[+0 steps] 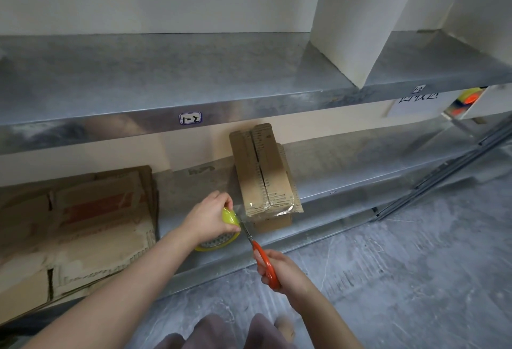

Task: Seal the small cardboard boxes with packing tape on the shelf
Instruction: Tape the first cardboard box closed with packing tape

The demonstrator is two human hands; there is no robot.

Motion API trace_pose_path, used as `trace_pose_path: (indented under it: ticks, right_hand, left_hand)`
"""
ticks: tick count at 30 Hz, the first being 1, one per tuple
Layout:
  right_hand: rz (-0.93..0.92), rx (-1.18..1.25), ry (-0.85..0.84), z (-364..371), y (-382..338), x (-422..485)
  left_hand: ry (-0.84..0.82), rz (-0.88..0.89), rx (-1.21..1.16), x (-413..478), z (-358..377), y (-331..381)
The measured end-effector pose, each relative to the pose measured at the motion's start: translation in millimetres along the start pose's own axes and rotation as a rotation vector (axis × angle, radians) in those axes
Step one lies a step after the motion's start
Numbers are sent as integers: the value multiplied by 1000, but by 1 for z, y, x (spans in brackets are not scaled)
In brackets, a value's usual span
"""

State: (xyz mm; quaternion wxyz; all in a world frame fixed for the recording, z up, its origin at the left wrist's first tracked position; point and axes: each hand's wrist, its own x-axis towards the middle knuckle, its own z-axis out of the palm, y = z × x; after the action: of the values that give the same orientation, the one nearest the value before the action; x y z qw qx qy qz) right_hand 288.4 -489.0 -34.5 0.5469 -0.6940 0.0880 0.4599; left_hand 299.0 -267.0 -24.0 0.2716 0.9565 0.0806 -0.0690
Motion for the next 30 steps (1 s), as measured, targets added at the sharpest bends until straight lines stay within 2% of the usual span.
trace_pose_path:
  ticks: [7, 14, 21, 30]
  right_hand:
    - [-78, -93, 10, -4, -3, -1]
    - [8, -25, -7, -1, -3, 5]
    - [-6, -98, -16, 1, -2, 11]
    - [-75, -199, 74, -3, -3, 12]
  left_hand:
    - [-8, 8, 8, 2, 0, -1]
    - [-17, 21, 22, 5, -1, 1]
    - [-39, 42, 111, 3, -6, 1]
    - [-48, 21, 129, 2, -5, 1]
